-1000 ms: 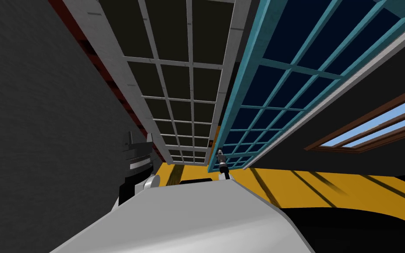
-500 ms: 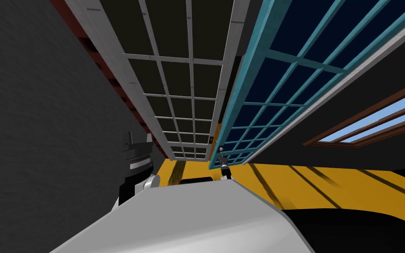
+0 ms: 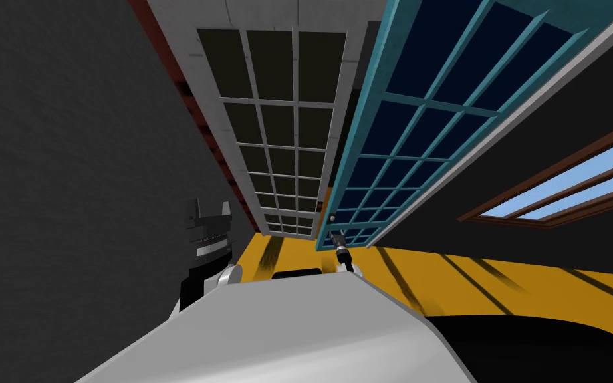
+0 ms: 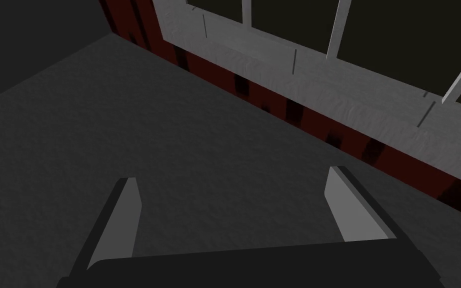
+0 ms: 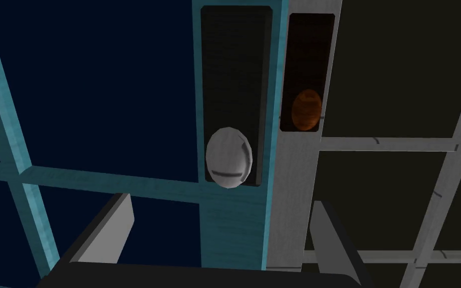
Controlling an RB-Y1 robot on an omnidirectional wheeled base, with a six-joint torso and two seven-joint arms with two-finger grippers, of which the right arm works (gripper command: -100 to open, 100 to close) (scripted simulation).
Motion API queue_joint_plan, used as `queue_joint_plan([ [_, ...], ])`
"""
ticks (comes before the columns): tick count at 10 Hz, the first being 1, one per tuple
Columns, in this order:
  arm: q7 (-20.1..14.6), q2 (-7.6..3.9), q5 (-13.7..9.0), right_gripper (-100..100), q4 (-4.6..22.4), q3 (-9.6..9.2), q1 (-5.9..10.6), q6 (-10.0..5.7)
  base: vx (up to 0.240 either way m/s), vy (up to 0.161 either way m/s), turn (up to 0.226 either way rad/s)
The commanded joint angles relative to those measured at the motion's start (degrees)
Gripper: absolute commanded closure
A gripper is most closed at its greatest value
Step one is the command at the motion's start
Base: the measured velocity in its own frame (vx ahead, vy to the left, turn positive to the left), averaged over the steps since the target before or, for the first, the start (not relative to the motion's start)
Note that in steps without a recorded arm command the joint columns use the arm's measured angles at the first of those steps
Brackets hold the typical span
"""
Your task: Pull the door open
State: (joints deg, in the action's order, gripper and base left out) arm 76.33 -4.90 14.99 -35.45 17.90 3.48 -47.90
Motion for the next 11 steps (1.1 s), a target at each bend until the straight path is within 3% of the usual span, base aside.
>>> queue_joint_plan([
  [1,-1.2,-1.05,0.7,-100,0.0,-1.18,1.07,-0.97,-0.247,-0.103,0.141],
  [3,-1.9,-1.5,1.1,-100,-0.2,-1.87,1.53,-1.46,-0.175,-0.091,0.085],
  [4,-1.9,-1.18,1.1,-100,-1.4,-1.9,0.97,-0.57,-0.048,-0.032,-0.002],
  [5,-3.0,-2.96,0.4,-100,-0.2,-0.82,-0.25,-1.69,0.062,0.033,0.125],
  [6,-3.5,-3.71,0.1,-100,0.3,-0.35,-0.69,-2.11,0.155,0.041,0.141],
  [8,-3.5,-3.71,0.1,-100,0.3,-0.35,-0.69,-2.11,0.099,0.013,0.003],
  [9,-4.3,-4.94,-0.4,-100,0.9,0.39,-1.19,-2.81,0.139,0.038,0.125],
  [11,-4.9,-5.75,-0.8,-100,1.2,0.86,-1.21,-3.28,0.193,0.003,0.108],
])
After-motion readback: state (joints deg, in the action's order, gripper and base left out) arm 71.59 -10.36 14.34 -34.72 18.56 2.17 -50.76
